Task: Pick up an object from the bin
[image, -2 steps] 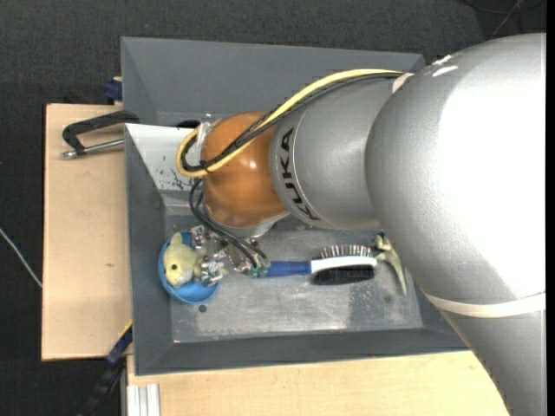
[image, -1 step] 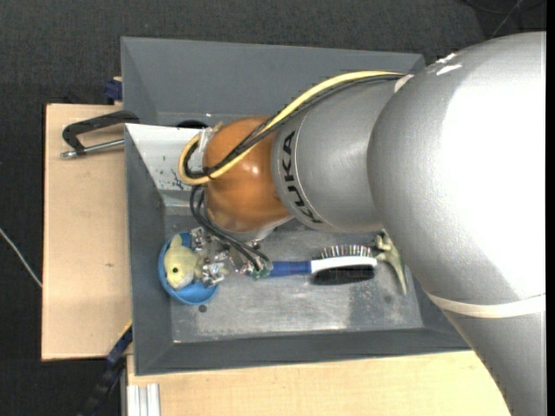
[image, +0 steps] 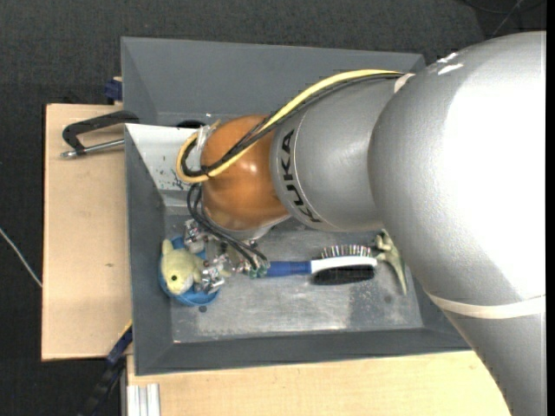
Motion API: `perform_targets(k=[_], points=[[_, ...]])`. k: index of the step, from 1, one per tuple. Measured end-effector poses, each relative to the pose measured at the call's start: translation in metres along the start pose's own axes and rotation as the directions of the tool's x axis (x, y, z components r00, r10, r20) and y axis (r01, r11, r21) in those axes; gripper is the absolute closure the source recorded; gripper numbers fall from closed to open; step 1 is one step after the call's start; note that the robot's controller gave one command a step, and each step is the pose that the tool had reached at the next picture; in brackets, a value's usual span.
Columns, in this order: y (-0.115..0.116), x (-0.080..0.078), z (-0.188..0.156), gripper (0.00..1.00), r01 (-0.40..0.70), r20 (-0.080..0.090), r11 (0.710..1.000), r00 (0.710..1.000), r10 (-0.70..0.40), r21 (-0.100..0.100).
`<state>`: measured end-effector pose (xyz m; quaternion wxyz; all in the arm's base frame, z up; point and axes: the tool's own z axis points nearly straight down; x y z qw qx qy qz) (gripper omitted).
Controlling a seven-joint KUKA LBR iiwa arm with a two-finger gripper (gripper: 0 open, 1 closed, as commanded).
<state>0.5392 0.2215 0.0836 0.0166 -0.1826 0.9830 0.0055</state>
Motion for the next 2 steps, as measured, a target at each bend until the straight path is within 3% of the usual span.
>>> perform_targets(k=[1,2], points=[[-0.002,0.004,0.003,1.0,0.001,-0.014,1.0,1.0,-0.001,0.003],[-0.009,0.011,-0.074,1.0,0.0,-0.021,1.0,1.0,0.0,0.004]])
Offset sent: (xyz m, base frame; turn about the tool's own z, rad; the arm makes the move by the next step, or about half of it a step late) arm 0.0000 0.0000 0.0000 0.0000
